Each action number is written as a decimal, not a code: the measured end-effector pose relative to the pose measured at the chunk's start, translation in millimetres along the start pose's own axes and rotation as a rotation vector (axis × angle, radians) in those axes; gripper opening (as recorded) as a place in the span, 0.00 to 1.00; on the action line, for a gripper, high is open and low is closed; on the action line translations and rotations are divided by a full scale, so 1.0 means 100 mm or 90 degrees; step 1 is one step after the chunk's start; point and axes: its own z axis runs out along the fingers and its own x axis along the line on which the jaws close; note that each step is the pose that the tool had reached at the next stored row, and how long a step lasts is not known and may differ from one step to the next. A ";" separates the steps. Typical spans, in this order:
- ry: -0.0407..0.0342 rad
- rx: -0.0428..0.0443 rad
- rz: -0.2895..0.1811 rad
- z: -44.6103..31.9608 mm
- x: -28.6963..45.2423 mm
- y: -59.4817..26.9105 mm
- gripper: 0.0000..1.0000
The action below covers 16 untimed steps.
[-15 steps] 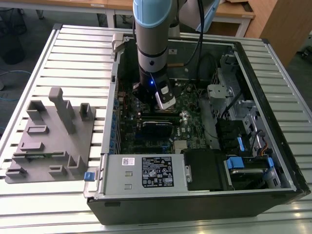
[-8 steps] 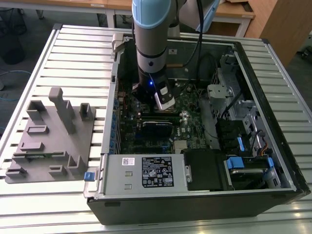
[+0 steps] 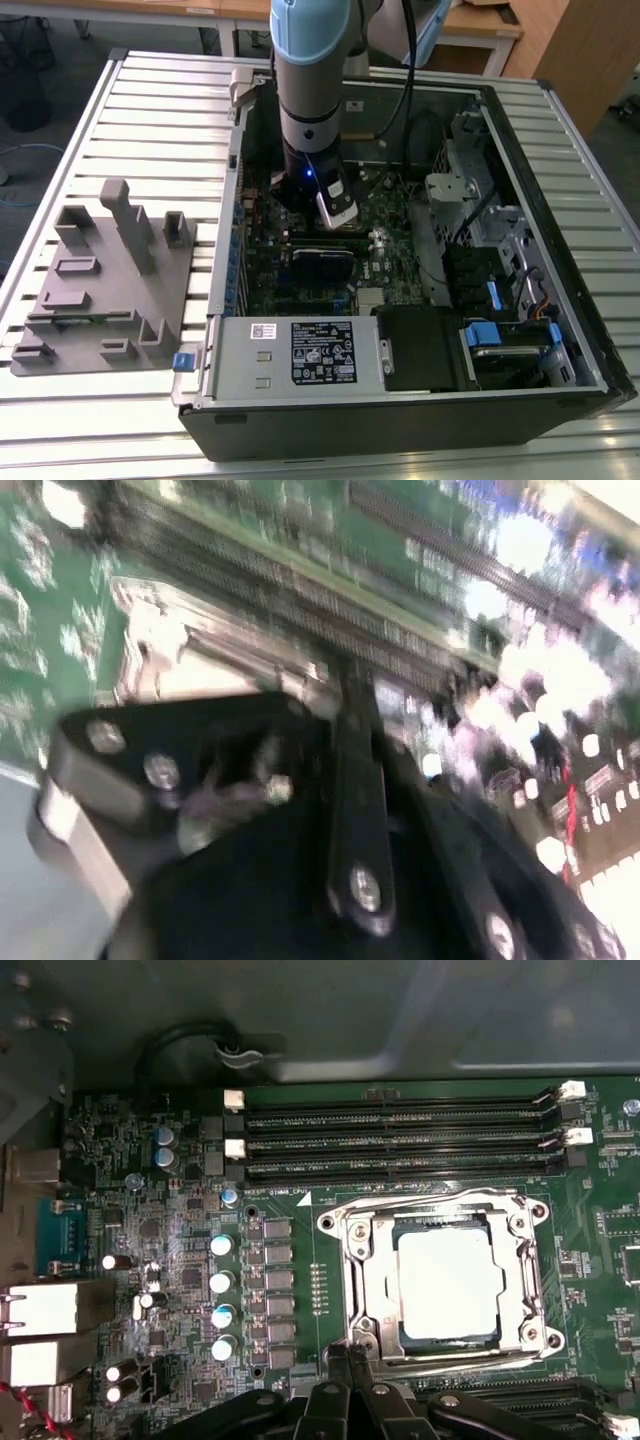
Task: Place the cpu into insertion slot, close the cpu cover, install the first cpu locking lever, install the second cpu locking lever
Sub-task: 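Install the second cpu locking lever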
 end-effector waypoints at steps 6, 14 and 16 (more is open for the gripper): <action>0.0002 -0.0003 0.000 0.000 0.001 -0.006 0.10; 0.0002 -0.0003 0.000 0.028 0.011 -0.045 0.10; 0.0002 -0.0002 0.000 0.027 0.011 -0.046 0.10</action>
